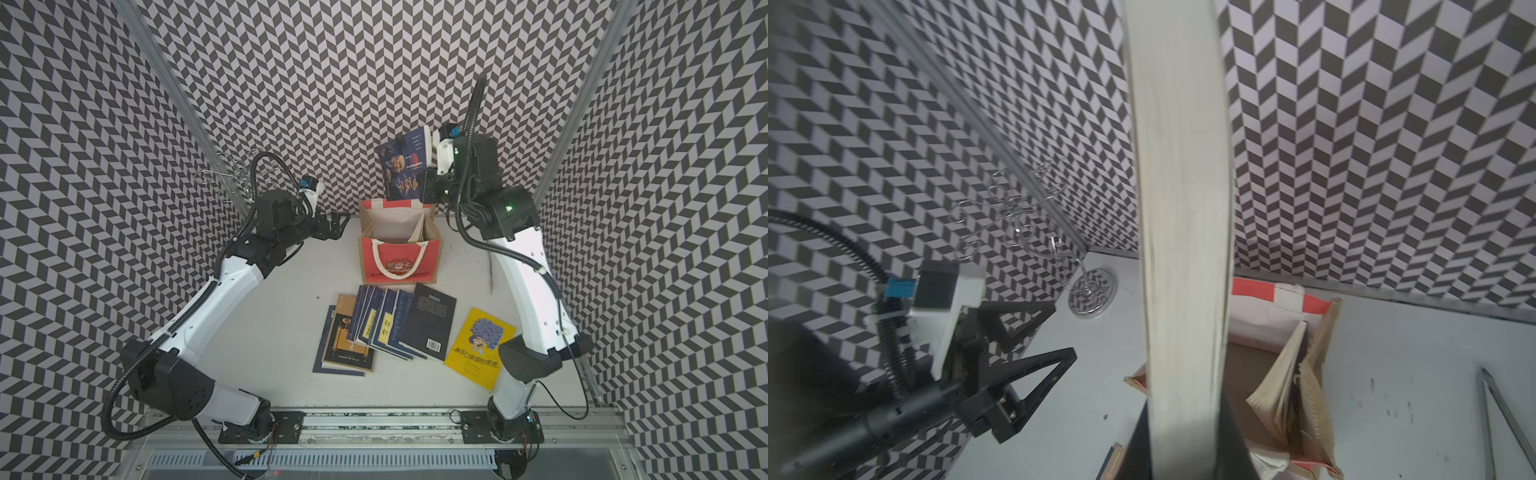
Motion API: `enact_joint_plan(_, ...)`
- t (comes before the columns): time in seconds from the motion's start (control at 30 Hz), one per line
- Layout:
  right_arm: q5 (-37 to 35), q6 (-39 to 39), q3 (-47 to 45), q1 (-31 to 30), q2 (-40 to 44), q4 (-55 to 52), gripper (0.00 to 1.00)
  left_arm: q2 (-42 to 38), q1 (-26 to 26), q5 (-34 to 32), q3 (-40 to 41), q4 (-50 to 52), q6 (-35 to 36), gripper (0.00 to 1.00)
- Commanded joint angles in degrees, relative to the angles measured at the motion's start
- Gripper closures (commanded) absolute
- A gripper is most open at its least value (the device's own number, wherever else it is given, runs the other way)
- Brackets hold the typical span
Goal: Put the books into the canvas bag
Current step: Place the book in the canvas bag.
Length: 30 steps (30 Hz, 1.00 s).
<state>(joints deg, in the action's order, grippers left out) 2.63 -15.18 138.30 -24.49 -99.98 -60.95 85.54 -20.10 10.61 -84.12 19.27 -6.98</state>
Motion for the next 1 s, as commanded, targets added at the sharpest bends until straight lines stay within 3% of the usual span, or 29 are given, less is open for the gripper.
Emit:
enact_joint_plan(0.0,-2.68,-2.62,-0.41,0.15,0.79,1.73,1.00,-1.00,-2.12,-1.16,0.08,-1.73,-0.32,0.01)
enact_joint_plan(0.23,-1.17,-0.40,-6.43,2.17,2.45,1.09,1.00,-1.03,-7.27,-4.96,1.35,-3.55,1.29,0.01)
enact_joint_plan(0.37,0.67,0.56,-12.68,2.18,3.34,1.97,1.00,2.75,-9.17,-8.75,-2.18,-1.09,2.54,0.01)
enact_joint_plan(0.5,0.92,0.81,-16.06,2.19,3.24,3.40,1.00,7.03,-10.62,-13.60,-6.58,2.26,3.38,0.09)
enact_joint_plan(0.97,0.69,0.50,-15.44,1.22,-3.04,1.09,1.00,14.98,-10.48,-17.29,-13.38,7.09,6.52,0.32)
